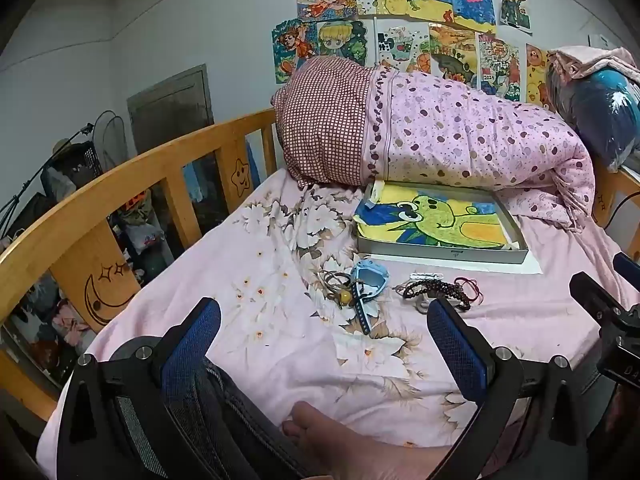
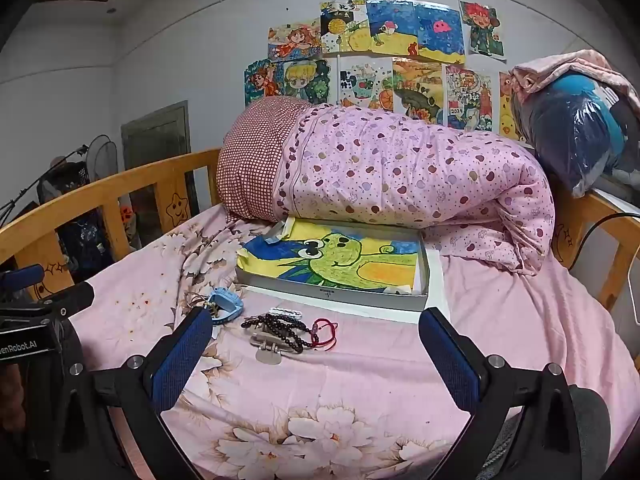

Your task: Organize jewelry

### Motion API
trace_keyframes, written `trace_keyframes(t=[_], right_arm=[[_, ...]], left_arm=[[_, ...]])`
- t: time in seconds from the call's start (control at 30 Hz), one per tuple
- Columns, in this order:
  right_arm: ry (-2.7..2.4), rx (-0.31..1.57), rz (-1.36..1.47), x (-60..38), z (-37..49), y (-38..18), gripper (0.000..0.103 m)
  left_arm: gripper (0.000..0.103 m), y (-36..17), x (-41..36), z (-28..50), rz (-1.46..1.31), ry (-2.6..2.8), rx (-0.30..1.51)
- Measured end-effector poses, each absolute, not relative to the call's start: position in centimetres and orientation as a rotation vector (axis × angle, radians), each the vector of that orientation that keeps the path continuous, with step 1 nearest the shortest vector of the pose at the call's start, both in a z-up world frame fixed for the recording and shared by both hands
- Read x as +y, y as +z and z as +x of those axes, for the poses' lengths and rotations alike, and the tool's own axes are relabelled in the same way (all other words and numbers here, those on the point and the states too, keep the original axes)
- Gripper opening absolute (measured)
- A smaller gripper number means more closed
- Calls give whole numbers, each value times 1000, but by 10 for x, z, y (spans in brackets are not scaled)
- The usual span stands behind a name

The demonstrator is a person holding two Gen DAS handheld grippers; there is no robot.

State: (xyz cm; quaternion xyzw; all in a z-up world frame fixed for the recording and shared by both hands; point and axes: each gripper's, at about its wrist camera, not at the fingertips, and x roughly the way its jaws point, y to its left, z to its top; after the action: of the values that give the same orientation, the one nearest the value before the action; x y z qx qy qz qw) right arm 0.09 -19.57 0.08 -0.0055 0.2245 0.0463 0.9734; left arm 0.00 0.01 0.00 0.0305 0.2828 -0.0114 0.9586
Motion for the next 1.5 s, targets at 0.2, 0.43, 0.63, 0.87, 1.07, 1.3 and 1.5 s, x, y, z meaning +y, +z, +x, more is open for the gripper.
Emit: trace_keyframes(t=[0.2,0.43,0.63,0.87,1.07,1.3,1.5], right_arm=[[96,451,-14,-195,0,1,103],[94,457,-8,-196,1,0,103],[94,458,-8,-196,1,0,103],[94,459,-8,-196,1,0,103],[94,459,-7,-196,1,0,103],[94,461,-7,-196,2,0,103],[94,461,-7,-196,1,0,103]], left_arm=[[101,0,0,0,64,-21,571],[101,0,0,0,67,-21,568],[101,0,0,0,66,-21,569],[101,0,0,0,67,-21,569],[101,0,0,0,67,-21,569],[101,0,0,0,67,-22,570],[101,0,0,0,67,-21,571]])
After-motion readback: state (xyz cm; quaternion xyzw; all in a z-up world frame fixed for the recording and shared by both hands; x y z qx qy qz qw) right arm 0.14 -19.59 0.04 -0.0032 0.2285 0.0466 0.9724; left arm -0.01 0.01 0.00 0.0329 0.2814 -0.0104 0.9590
